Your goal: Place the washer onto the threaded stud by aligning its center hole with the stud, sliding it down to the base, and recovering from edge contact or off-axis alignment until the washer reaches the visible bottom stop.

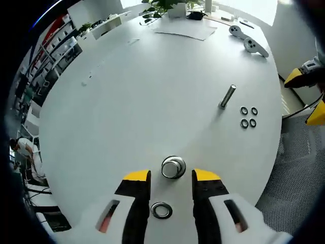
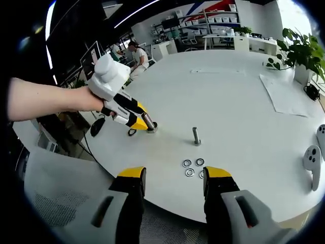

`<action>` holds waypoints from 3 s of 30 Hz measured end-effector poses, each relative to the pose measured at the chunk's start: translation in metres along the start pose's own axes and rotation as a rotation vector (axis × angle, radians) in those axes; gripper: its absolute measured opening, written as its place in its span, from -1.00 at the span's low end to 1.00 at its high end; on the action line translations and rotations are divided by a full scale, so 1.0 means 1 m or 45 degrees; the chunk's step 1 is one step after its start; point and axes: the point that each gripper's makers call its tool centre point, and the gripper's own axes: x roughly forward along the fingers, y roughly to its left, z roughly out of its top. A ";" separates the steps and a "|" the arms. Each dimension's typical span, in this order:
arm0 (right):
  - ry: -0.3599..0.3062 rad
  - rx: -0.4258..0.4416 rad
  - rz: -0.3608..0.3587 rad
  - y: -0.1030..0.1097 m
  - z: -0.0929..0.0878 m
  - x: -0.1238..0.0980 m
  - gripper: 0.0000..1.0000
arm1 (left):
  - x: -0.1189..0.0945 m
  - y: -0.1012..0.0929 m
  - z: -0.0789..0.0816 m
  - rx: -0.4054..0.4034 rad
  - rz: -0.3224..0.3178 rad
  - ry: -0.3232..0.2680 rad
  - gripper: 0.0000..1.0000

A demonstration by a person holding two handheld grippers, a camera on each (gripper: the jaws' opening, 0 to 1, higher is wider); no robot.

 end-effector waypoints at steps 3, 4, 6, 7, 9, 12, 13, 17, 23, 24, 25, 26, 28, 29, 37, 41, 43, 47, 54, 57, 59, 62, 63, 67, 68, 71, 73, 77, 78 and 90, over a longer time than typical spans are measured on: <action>0.001 -0.005 0.000 0.000 0.000 0.000 -0.05 | -0.016 0.001 -0.004 -0.065 0.026 -0.059 -0.41; 0.001 -0.007 -0.001 0.000 0.000 0.000 -0.05 | -0.023 0.000 -0.004 -0.106 0.035 -0.095 -0.41; 0.002 -0.013 -0.002 0.000 0.000 0.000 -0.05 | -0.033 -0.002 -0.007 -0.166 0.032 -0.140 -0.41; 0.003 -0.014 -0.002 0.000 0.000 0.000 -0.05 | -0.040 -0.004 -0.007 -0.175 0.037 -0.163 -0.41; 0.007 -0.027 0.002 0.001 -0.001 0.001 -0.05 | -0.050 -0.007 -0.008 -0.192 0.048 -0.213 -0.41; 0.008 -0.035 0.007 0.002 -0.001 0.001 -0.05 | -0.067 -0.012 -0.007 -0.269 0.062 -0.301 -0.41; 0.008 -0.038 0.008 0.003 -0.001 0.001 -0.05 | -0.071 -0.013 -0.009 -0.291 0.070 -0.317 -0.41; 0.009 -0.058 0.017 0.007 0.000 0.003 -0.05 | -0.091 -0.020 -0.014 -0.460 0.079 -0.431 -0.41; 0.022 -0.072 0.037 0.010 -0.002 0.005 -0.05 | -0.110 -0.031 -0.033 -0.548 0.104 -0.509 -0.41; 0.019 -0.070 0.039 0.011 -0.002 0.004 -0.05 | -0.114 -0.032 -0.038 -0.566 0.117 -0.523 -0.41; 0.016 -0.069 0.041 0.011 -0.001 0.004 -0.05 | -0.118 -0.034 -0.042 -0.585 0.125 -0.548 -0.41; 0.015 -0.069 0.046 0.011 -0.001 0.004 -0.05 | -0.121 -0.035 -0.045 -0.601 0.125 -0.553 -0.40; 0.016 -0.068 0.048 0.011 -0.003 0.003 -0.05 | -0.124 -0.037 -0.051 -0.620 0.130 -0.559 -0.40; 0.021 -0.067 0.050 0.011 -0.004 0.003 -0.05 | -0.127 -0.039 -0.055 -0.627 0.132 -0.567 -0.40; 0.027 -0.106 0.058 0.017 -0.003 0.005 -0.05 | -0.142 -0.039 -0.055 -0.616 0.173 -0.584 -0.41; 0.037 -0.136 0.065 0.021 -0.005 0.005 -0.05 | -0.138 -0.035 -0.059 -0.600 0.191 -0.571 -0.41; 0.042 -0.145 0.067 0.022 -0.006 0.005 -0.05 | -0.137 -0.034 -0.060 -0.592 0.198 -0.577 -0.42; 0.034 -0.115 0.062 0.020 -0.003 0.005 -0.05 | -0.136 -0.030 -0.058 -0.604 0.204 -0.590 -0.42; 0.008 -0.015 0.030 0.013 0.006 0.002 -0.05 | -0.141 -0.020 -0.054 -0.680 0.212 -0.656 -0.44; 0.036 -0.027 0.000 0.008 0.001 0.002 -0.05 | -0.141 -0.023 -0.055 -0.680 0.208 -0.655 -0.45; 0.018 0.029 -0.011 0.004 0.002 0.001 -0.04 | -0.139 -0.023 -0.055 -0.661 0.214 -0.642 -0.44; -0.001 0.067 -0.027 0.000 0.003 -0.001 -0.04 | -0.137 -0.025 -0.055 -0.651 0.207 -0.634 -0.44; 0.002 0.067 -0.027 0.000 0.003 -0.001 -0.04 | -0.136 -0.026 -0.055 -0.639 0.210 -0.626 -0.44; -0.011 0.115 -0.009 0.003 0.007 -0.003 -0.04 | -0.133 -0.030 -0.057 -0.613 0.206 -0.599 -0.43; -0.035 0.133 -0.002 0.004 0.011 -0.004 -0.04 | -0.133 -0.030 -0.056 -0.613 0.202 -0.600 -0.44; -0.034 0.064 -0.024 0.000 0.010 -0.003 -0.04 | -0.133 -0.029 -0.059 -0.631 0.198 -0.597 -0.43; -0.015 0.025 -0.041 -0.002 0.005 -0.001 -0.04 | -0.133 -0.029 -0.060 -0.650 0.188 -0.602 -0.44; -0.001 0.013 -0.033 0.001 -0.002 0.001 -0.04 | -0.131 -0.030 -0.058 -0.645 0.173 -0.606 -0.44; 0.005 0.000 -0.033 0.002 -0.002 0.001 -0.04 | -0.130 -0.030 -0.059 -0.645 0.171 -0.602 -0.44; -0.033 -0.059 -0.035 0.002 0.007 0.001 -0.04 | -0.129 -0.036 -0.054 -0.572 0.159 -0.601 -0.44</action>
